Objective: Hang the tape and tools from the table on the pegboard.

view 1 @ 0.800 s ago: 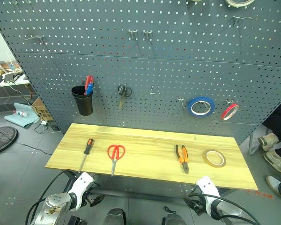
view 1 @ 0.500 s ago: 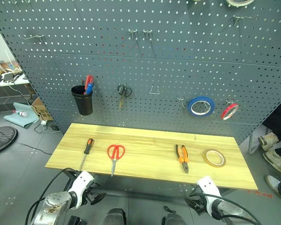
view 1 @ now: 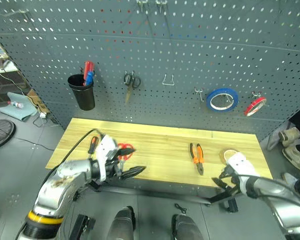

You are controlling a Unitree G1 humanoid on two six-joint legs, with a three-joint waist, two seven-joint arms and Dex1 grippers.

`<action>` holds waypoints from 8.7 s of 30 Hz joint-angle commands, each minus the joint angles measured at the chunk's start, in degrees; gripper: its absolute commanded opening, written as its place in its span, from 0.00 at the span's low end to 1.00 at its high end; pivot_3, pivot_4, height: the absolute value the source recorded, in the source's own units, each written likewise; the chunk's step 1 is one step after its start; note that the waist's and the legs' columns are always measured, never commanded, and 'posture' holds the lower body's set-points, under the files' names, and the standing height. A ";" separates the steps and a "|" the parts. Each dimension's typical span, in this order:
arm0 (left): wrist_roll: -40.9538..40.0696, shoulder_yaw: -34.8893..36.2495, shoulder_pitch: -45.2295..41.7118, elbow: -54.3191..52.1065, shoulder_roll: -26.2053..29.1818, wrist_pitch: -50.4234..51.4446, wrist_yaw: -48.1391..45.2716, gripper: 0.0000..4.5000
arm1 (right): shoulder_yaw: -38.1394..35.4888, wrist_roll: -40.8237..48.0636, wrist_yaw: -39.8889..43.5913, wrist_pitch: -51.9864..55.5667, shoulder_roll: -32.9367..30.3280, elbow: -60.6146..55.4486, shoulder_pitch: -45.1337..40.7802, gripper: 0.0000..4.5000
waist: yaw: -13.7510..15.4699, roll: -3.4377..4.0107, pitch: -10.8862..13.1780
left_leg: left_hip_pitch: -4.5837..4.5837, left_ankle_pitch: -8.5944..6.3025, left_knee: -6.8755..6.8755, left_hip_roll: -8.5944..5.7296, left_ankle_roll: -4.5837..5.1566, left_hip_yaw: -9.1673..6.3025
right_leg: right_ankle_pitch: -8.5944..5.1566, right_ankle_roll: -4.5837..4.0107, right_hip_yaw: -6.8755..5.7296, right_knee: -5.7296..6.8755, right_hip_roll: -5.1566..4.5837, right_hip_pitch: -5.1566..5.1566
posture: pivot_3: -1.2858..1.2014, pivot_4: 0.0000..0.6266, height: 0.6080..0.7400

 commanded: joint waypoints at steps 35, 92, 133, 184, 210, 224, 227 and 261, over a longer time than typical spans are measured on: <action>-0.41 -7.34 -13.85 8.00 -8.50 -5.81 -8.72 1.00 | 8.16 -8.87 8.88 -20.92 2.01 74.48 -42.79 0.52 | -0.37 -0.38 10.10 | -1.24 -0.08 0.78 -0.25 1.09 -0.37 | -0.07 0.79 0.36 1.31 0.17 -1.04 | 0.55 0.69 1.00; -18.95 5.56 -2.72 1.33 7.76 9.85 -1.48 1.00 | 4.96 -5.20 -4.05 1.79 16.78 2.46 -17.56 0.99 | -1.36 -0.36 9.91 | -1.46 0.04 0.68 -0.36 0.05 -0.78 | 0.02 0.28 0.14 1.40 0.19 -1.22 | 0.56 0.57 1.00; -23.31 9.74 -1.21 -5.18 6.90 12.66 0.55 1.00 | 1.79 3.97 -6.89 16.71 18.29 13.72 -32.84 0.45 | 0.43 -0.36 9.92 | -2.27 0.54 0.65 -0.33 0.73 -0.76 | 0.25 0.68 0.17 1.55 0.23 -2.09 | 0.59 0.62 1.00; -39.85 19.60 -22.23 3.98 -7.77 8.96 28.55 1.00 | -0.20 -5.53 -29.84 -49.24 31.06 32.20 -55.17 0.99 | 1.61 -0.45 9.93 | -2.42 1.14 0.21 -0.34 0.36 -1.00 | 0.64 0.36 0.00 1.51 0.39 -2.12 | 0.59 0.60 1.00; 3.15 4.24 1.05 6.46 -5.14 13.97 47.62 1.00 | 5.89 24.59 25.75 -10.72 0.66 -4.71 -25.72 0.99 | 0.51 -0.55 10.01 | -2.35 1.13 0.15 -0.25 0.37 -0.91 | 0.38 0.01 0.08 1.44 0.37 -2.16 | 0.53 0.70 1.00; 10.41 0.23 -1.83 12.30 -8.55 17.52 44.75 1.00 | 8.49 18.06 28.80 -19.27 1.68 1.84 -23.19 0.99 | 0.09 -0.63 11.44 | -2.32 1.13 0.21 -0.26 0.37 -0.92 | 0.12 0.15 0.11 1.50 0.34 -2.13 | 0.52 0.79 1.00; 11.21 -0.21 -1.85 12.01 -9.63 19.09 44.67 0.79 | 8.34 17.54 28.74 -19.91 1.96 2.44 -22.94 1.00 | 0.00 -0.61 11.65 | -2.33 1.13 0.23 -0.27 0.37 -0.91 | 0.11 0.16 0.12 1.50 0.33 -2.13 | 0.52 0.79 1.00; 24.92 6.10 -7.68 -2.92 -5.42 -26.13 36.01 0.04 | -3.80 36.32 9.63 -2.35 7.43 -9.33 -38.60 1.00 | 0.28 -0.96 11.62 | -2.74 0.90 0.29 -0.28 -0.01 -0.83 | 0.83 0.70 -0.01 0.95 0.29 -2.18 | 0.53 0.55 1.00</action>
